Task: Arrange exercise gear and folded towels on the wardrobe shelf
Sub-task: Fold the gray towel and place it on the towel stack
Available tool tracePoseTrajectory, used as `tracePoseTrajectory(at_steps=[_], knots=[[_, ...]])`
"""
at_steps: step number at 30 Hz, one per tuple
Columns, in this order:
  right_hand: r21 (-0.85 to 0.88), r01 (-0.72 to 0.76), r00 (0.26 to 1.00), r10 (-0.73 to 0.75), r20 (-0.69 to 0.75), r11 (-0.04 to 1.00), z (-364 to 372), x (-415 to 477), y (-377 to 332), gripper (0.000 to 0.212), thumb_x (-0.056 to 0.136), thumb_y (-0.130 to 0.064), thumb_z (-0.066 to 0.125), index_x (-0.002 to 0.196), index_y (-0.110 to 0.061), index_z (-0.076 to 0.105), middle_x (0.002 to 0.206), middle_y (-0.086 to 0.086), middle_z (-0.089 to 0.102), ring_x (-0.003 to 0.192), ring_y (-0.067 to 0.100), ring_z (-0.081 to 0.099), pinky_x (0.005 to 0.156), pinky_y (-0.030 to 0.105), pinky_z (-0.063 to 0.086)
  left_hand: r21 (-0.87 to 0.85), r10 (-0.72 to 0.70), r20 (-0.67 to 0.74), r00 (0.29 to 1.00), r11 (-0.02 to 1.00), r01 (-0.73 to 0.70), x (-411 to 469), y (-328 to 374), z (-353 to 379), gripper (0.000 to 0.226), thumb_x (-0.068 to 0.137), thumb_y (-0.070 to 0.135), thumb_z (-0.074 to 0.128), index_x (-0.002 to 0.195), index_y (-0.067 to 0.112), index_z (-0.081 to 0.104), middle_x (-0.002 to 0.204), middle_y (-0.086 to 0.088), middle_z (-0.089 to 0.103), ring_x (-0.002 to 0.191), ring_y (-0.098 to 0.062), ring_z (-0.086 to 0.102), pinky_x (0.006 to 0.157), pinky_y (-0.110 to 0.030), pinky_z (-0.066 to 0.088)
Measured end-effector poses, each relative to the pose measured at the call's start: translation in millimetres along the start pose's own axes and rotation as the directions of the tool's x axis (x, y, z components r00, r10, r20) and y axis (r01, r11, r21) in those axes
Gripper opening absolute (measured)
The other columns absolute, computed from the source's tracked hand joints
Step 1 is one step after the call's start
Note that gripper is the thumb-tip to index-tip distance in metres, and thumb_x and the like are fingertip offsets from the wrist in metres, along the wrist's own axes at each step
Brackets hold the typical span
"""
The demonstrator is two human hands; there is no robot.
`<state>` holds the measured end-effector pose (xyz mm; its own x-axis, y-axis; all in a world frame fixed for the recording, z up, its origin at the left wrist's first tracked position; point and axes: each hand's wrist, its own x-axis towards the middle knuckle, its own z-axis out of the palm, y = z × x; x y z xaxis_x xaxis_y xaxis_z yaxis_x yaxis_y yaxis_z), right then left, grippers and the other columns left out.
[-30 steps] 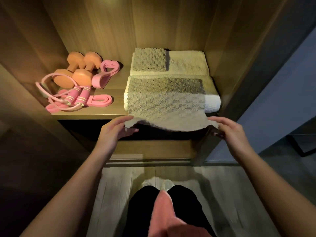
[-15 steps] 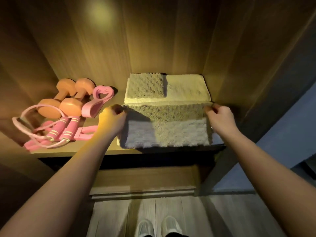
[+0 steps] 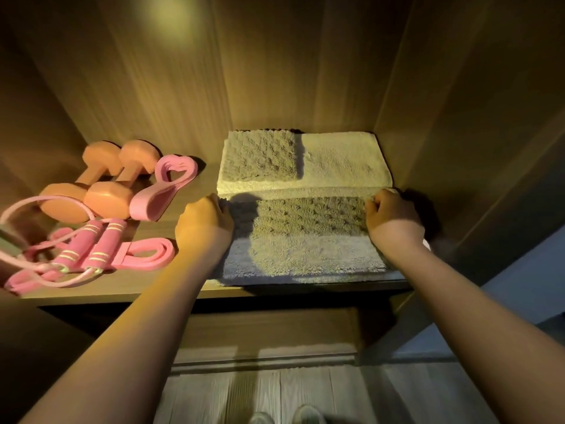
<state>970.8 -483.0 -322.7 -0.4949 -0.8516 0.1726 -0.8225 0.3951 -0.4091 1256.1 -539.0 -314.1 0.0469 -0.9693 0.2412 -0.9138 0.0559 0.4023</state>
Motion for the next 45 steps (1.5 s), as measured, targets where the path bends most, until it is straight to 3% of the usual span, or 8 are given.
tracePoseTrajectory(at_steps=[5, 8, 14, 18, 31, 34, 38, 45], knots=[[-0.132, -0.008, 1.0, 0.011, 0.024, 0.991, 6.2, 3.5, -9.0, 0.018, 0.1, -0.027, 0.041, 0.106, -0.011, 0.049, 0.115, 0.014, 0.052, 0.091, 0.033, 0.056, 0.065, 0.034, 0.04, 0.174, -0.026, 0.076, 0.997, 0.985, 0.013, -3.6, 13.0, -4.5, 0.019, 0.098, 0.017, 0.043, 0.114, 0.007, 0.045, 0.113, -0.022, 0.056, 0.1, -0.043, 0.057, 0.069, -0.042, 0.039], [-0.19, 0.006, 0.997, 0.008, 0.073, 0.982, 6.8, 7.8, -13.9, 0.023, 0.098, -0.018, 0.042, 0.118, -0.01, 0.047, 0.12, 0.016, 0.053, 0.104, 0.035, 0.056, 0.071, 0.037, 0.045, 0.353, 0.103, 0.118, 0.988, 0.925, -0.139, -0.4, 30.4, -14.9, 0.05, 0.089, 0.012, 0.056, 0.135, 0.012, 0.037, 0.136, -0.014, 0.041, 0.124, -0.034, 0.044, 0.092, -0.046, 0.04], [-0.159, -0.051, 0.993, 0.067, 0.098, 0.986, 6.5, 9.4, -17.2, 0.027, 0.1, -0.016, 0.035, 0.122, -0.01, 0.05, 0.125, 0.016, 0.053, 0.111, 0.036, 0.055, 0.079, 0.037, 0.044, 0.087, 0.488, 0.347, 0.801, 0.834, -0.545, -51.7, 86.4, 18.0, 0.058, 0.101, 0.049, 0.02, 0.147, 0.018, 0.036, 0.158, -0.003, 0.026, 0.144, -0.019, 0.026, 0.12, -0.042, 0.02], [-0.219, -0.007, 0.991, 0.036, 0.127, 0.976, 4.4, 7.9, -17.0, 0.023, 0.099, -0.019, 0.04, 0.12, -0.011, 0.047, 0.123, 0.014, 0.051, 0.105, 0.035, 0.056, 0.07, 0.036, 0.04, 0.153, 0.38, 0.408, 0.83, 0.868, -0.473, -42.4, 65.4, 25.4, 0.078, 0.092, 0.065, -0.004, 0.155, 0.02, -0.001, 0.162, -0.002, -0.006, 0.149, -0.019, -0.004, 0.122, -0.042, 0.002], [-0.141, -0.061, 0.995, 0.071, 0.072, 0.988, -16.9, 8.4, -21.6, 0.033, 0.096, -0.003, 0.039, 0.129, -0.006, 0.04, 0.124, 0.019, 0.05, 0.104, 0.036, 0.053, 0.079, 0.044, 0.048, 0.224, 0.085, 0.469, 0.879, 0.952, -0.211, -16.2, 18.1, 12.7, 0.074, 0.099, 0.057, 0.011, 0.154, 0.011, -0.01, 0.16, -0.01, -0.018, 0.149, -0.024, -0.014, 0.121, -0.046, 0.002], [-0.057, 0.134, 0.991, -0.134, 0.004, 0.989, -24.2, -8.3, -47.5, 0.042, 0.094, -0.013, 0.045, 0.136, -0.018, 0.041, 0.139, 0.009, 0.041, 0.121, 0.033, 0.047, 0.098, 0.043, 0.042, 0.228, 0.078, 0.477, 0.875, 0.951, -0.209, -14.7, 18.4, 12.8, 0.075, 0.099, 0.056, 0.011, 0.153, 0.011, -0.011, 0.16, -0.011, -0.019, 0.148, -0.025, -0.015, 0.121, -0.045, 0.002], [0.005, 0.47, 0.787, -0.422, 0.45, 0.883, -0.2, -51.7, -84.0, 0.054, 0.103, -0.043, 0.018, 0.154, -0.037, 0.0, 0.159, -0.016, -0.014, 0.147, 0.017, -0.016, 0.117, 0.053, -0.002, 0.226, 0.066, 0.48, 0.875, 0.954, -0.196, -15.3, 19.6, 12.0, 0.073, 0.099, 0.055, 0.012, 0.154, 0.012, -0.009, 0.161, -0.01, -0.018, 0.149, -0.024, -0.015, 0.121, -0.046, 0.003], [-0.11, 0.403, 0.82, -0.306, 0.483, 0.909, 13.7, -40.0, -47.1, 0.059, 0.097, -0.062, 0.006, 0.151, -0.045, -0.007, 0.16, -0.013, -0.019, 0.148, 0.018, -0.018, 0.119, 0.049, -0.011, 0.247, 0.031, 0.487, 0.873, 0.954, -0.172, -13.0, 18.7, 10.7, 0.075, 0.099, 0.058, 0.011, 0.154, 0.012, -0.01, 0.161, -0.009, -0.018, 0.149, -0.024, -0.014, 0.12, -0.05, 0.004]])
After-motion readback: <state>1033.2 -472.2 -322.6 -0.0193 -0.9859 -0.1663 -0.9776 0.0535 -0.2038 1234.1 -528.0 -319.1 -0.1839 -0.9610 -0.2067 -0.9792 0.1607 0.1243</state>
